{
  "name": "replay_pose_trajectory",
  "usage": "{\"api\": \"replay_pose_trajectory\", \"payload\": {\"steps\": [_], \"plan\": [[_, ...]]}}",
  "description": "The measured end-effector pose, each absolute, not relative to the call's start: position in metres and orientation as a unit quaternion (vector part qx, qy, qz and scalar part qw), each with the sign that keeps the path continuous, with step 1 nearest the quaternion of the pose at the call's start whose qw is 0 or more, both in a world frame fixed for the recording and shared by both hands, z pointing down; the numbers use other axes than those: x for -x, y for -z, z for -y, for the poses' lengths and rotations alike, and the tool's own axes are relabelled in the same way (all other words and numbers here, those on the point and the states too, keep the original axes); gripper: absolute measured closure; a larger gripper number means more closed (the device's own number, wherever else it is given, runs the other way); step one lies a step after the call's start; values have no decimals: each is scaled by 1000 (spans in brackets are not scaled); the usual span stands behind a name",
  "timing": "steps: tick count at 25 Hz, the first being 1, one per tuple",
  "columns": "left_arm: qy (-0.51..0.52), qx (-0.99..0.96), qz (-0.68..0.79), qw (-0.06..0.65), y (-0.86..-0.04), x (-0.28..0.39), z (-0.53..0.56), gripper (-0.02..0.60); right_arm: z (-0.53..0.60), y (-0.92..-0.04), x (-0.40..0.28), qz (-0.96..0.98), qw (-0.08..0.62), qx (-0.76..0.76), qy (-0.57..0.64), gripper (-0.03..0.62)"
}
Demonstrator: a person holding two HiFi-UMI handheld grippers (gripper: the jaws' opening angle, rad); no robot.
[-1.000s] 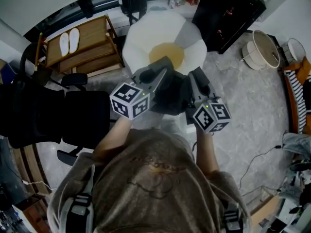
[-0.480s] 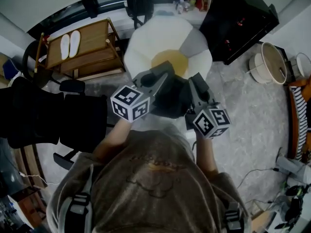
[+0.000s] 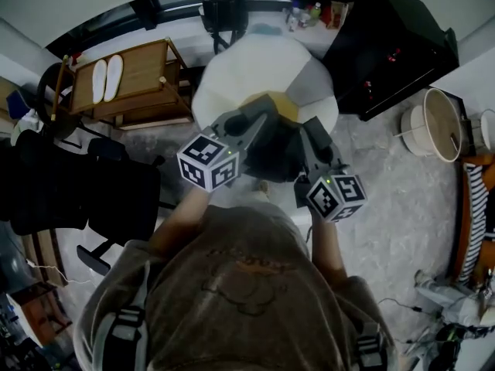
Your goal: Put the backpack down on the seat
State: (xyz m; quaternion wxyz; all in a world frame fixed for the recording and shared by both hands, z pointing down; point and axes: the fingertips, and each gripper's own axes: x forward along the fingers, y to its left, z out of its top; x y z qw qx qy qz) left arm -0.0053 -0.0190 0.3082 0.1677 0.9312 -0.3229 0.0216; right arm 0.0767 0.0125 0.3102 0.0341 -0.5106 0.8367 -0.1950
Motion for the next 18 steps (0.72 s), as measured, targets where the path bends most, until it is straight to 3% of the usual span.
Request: {"api": "replay_pose_trajectory", "payload": {"steps": [18], "plan": [[-33, -917, 357, 175, -323, -60, 149, 548, 135, -323, -151, -856, 30, 479, 193, 562]]}}
